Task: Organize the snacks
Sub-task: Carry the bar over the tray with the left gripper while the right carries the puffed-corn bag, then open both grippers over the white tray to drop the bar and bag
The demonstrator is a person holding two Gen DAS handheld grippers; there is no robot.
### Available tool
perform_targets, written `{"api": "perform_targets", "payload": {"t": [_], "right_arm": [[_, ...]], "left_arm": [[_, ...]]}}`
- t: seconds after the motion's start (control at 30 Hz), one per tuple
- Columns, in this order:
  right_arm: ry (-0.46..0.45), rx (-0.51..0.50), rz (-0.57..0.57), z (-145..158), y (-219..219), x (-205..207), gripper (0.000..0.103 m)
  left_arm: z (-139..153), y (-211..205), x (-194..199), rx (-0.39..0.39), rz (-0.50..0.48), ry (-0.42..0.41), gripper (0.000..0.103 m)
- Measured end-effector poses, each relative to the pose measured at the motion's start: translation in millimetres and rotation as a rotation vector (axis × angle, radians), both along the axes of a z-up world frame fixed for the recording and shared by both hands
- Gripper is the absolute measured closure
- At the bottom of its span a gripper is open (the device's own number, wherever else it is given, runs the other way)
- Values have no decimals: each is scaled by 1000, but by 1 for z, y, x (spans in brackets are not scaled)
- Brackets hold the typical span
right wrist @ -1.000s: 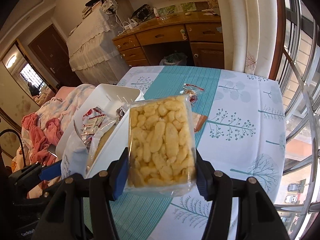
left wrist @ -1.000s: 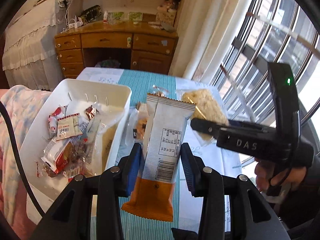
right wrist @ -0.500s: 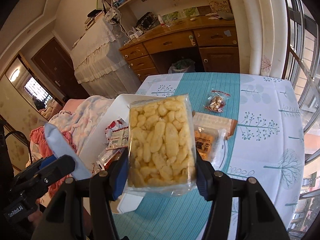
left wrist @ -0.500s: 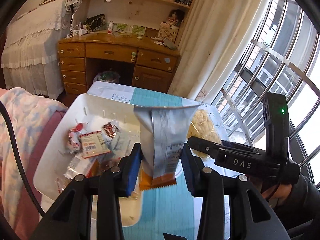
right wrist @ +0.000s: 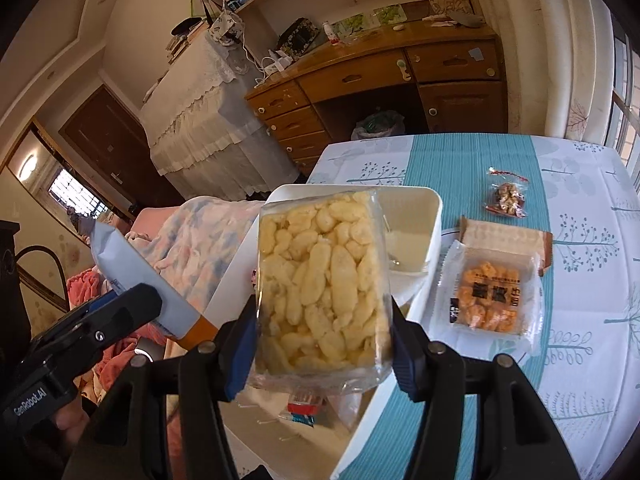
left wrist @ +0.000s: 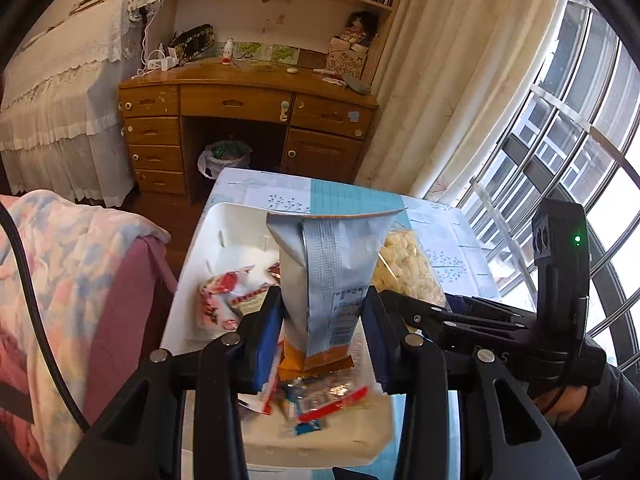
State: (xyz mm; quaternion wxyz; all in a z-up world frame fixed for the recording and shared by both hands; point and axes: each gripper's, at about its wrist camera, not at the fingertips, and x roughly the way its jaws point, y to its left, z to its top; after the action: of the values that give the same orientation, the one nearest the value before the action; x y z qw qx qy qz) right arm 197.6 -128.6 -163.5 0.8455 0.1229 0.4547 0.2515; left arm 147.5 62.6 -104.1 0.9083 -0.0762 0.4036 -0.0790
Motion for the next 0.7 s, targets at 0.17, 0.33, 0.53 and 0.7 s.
{"api": "perform_targets", "payload": {"t": [0.17,0.33,0.53,0.7], "right_arm": [[29,-5,-28,-13,28,12,45],[72,-19,-62,-29,49,24,45],[128,-76,-71,-46,66,34,44],[161,-101,-89,-52,69,41,43]], "left_arm": [[-10,24,20,14,-31,29,65],[-26,48,42,0,-51,82,65],[-46,64,61,-24,-81,151,63],[-58,70,73,-43,-88,181,41]]}}
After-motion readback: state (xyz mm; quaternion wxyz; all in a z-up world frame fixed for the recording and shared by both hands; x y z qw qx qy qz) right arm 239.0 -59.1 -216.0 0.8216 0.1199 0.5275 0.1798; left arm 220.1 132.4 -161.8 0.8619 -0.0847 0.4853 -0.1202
